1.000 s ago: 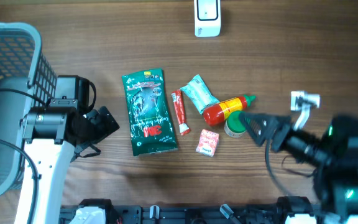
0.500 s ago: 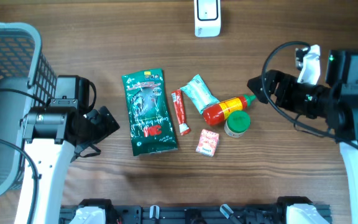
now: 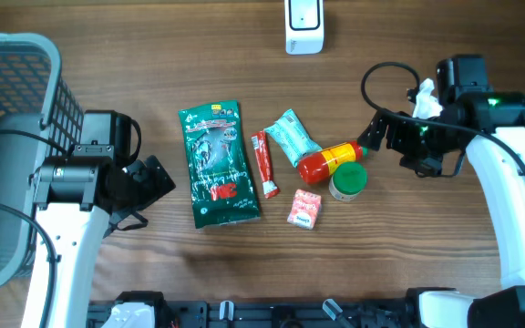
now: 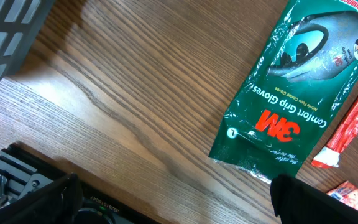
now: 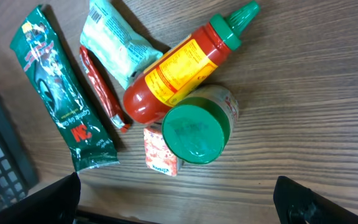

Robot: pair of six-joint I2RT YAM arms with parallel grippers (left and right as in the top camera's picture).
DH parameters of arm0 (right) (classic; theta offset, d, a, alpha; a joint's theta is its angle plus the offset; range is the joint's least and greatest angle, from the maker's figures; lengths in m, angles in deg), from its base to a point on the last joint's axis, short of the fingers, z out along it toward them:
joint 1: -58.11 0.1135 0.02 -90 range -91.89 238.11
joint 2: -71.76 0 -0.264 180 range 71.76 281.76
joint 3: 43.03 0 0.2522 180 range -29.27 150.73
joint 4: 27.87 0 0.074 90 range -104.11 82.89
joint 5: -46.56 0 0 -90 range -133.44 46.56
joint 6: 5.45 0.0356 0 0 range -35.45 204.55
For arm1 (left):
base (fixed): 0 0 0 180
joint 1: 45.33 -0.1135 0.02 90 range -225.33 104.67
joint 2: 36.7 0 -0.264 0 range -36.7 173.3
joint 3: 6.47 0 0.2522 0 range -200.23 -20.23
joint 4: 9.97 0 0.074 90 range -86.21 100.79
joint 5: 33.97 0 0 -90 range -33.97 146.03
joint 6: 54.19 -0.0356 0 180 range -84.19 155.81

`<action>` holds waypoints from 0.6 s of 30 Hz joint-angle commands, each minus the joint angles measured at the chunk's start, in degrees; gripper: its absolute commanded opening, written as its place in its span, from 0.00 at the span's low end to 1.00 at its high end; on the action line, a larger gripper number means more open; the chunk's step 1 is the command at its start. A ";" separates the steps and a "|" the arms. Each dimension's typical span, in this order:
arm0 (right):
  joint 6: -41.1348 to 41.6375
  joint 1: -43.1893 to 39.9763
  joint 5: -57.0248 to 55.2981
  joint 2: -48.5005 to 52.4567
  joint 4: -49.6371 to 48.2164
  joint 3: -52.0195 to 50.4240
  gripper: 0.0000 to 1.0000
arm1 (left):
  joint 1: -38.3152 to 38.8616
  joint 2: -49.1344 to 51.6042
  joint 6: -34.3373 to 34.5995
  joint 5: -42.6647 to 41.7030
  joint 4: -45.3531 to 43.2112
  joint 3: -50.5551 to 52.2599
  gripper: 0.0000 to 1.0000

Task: Scan the item barcode
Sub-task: 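Grasp the green-capped jar with the right gripper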

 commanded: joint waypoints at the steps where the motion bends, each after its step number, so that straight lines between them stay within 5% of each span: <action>1: 2.36 2.60 -1.68 0.35 -0.55 -1.42 1.00 | -0.37 0.07 -0.87 -0.48 0.02 0.26 1.00; 10: 6.54 13.44 -3.56 0.37 -5.33 -1.66 1.00 | -0.37 0.07 -0.87 -0.48 0.02 0.26 1.00; 18: 10.69 14.27 -7.58 0.37 -6.38 -1.66 1.00 | -0.37 0.07 -0.87 -0.48 0.02 0.26 1.00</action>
